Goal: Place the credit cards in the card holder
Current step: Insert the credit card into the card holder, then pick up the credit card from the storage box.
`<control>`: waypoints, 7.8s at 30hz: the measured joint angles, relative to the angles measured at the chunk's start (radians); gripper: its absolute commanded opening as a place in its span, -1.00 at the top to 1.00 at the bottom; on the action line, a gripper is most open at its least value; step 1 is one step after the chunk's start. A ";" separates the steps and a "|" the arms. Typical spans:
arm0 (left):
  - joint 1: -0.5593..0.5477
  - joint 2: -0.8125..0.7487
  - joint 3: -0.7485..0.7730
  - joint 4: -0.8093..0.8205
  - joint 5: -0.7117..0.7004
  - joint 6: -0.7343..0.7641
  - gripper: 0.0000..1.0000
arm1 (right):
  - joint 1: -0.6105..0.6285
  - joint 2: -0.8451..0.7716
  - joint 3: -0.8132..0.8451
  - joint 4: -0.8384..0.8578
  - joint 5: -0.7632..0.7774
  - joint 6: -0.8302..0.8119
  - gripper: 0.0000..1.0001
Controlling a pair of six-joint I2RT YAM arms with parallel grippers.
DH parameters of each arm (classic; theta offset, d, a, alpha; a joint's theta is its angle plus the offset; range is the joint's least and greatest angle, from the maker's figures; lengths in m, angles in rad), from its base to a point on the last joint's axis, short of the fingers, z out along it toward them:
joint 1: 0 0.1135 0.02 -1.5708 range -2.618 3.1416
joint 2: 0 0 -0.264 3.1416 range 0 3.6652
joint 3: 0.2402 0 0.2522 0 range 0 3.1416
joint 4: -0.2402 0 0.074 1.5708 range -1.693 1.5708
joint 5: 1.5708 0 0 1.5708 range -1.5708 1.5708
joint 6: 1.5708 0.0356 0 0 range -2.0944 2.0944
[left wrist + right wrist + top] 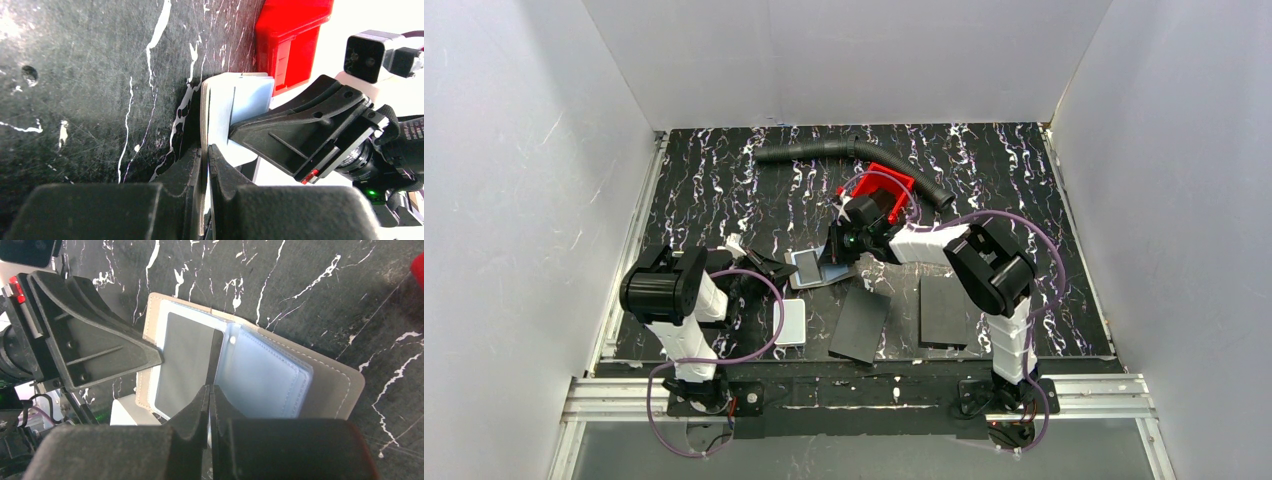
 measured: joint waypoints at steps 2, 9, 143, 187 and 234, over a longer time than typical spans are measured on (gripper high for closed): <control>0.000 -0.001 0.000 0.000 -0.001 0.001 1.00 | 0.000 0.010 0.000 0.008 -0.003 0.003 0.84; 0.007 -0.004 0.000 -0.007 -0.014 0.002 1.00 | -0.006 0.032 0.000 0.051 -0.034 0.036 0.85; 0.001 -0.223 0.174 -0.687 0.065 0.222 0.75 | -0.142 0.017 0.129 -0.084 0.443 -1.444 -0.04; 0.001 -0.227 0.174 -0.687 0.064 0.222 0.75 | -0.234 0.023 0.110 0.120 0.579 -1.292 0.68; 0.041 -0.647 0.454 -1.307 -0.093 0.443 -0.03 | -0.525 -0.069 0.185 0.033 0.046 -0.333 0.97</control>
